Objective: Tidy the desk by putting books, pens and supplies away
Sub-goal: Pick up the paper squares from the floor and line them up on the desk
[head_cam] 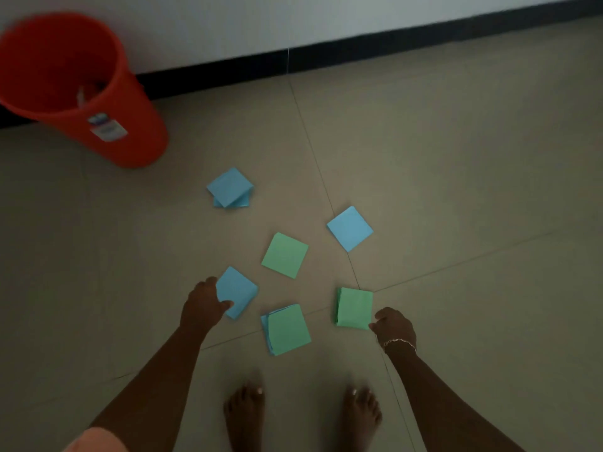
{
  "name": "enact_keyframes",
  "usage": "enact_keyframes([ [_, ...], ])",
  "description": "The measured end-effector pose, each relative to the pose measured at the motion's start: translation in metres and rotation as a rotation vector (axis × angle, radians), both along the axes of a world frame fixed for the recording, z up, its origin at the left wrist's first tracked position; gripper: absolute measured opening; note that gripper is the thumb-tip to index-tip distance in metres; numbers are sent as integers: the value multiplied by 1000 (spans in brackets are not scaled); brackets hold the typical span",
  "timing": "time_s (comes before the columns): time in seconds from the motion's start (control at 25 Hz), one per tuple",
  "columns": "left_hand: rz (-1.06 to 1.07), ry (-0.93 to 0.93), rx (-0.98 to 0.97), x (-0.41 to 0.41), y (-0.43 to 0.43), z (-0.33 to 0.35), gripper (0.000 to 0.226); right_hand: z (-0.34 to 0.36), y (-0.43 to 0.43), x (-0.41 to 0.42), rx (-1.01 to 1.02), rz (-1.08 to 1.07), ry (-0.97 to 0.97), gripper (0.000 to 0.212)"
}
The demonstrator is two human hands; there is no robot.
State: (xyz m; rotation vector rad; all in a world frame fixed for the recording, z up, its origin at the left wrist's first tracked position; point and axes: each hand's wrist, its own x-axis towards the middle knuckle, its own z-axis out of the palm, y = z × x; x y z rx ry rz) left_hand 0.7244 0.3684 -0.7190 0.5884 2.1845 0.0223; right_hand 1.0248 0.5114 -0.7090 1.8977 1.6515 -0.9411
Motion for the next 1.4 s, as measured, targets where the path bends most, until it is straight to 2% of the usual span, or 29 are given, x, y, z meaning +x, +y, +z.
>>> enact_keyframes([
  [0.12,16,83,-38,4,0,-52,65,-57,2,5,43,-143,-13,35],
  [0.28,-38,197,-96,9,-2,-105,68,-119,4,2,94,-292,-15,56],
  [0.48,-68,377,-62,18,-9,-131,73,-145,3,-5,129,-394,-111,67],
  [0.56,-26,395,-21,13,-9,-135,80,-150,8,-4,96,-448,-124,66],
  [0.64,-36,380,-66,8,-7,-137,83,-150,11,-1,33,-390,-138,63],
  [0.68,-65,381,-104,4,-6,-139,77,-148,12,-1,17,-351,-132,60],
  [0.76,-106,362,-128,-4,-3,-136,51,-140,14,-3,9,-292,-82,51],
  [0.84,-5,242,15,-10,-1,-124,34,-121,17,-5,9,-218,-14,45],
  [0.92,215,69,146,-10,-5,-91,38,-84,17,-5,9,-196,47,42],
  [1.04,527,-120,334,3,-15,-14,64,-8,15,-6,46,-201,128,36],
  [1.16,669,-285,461,18,-9,76,71,79,18,-11,135,-240,237,30],
  [1.24,719,-393,526,26,-4,141,62,142,23,-14,197,-297,326,29],
  [1.32,743,-425,559,25,6,204,44,206,32,-18,266,-374,407,29],
  [1.4,735,-448,575,23,16,259,35,262,39,-24,317,-402,458,29],
])
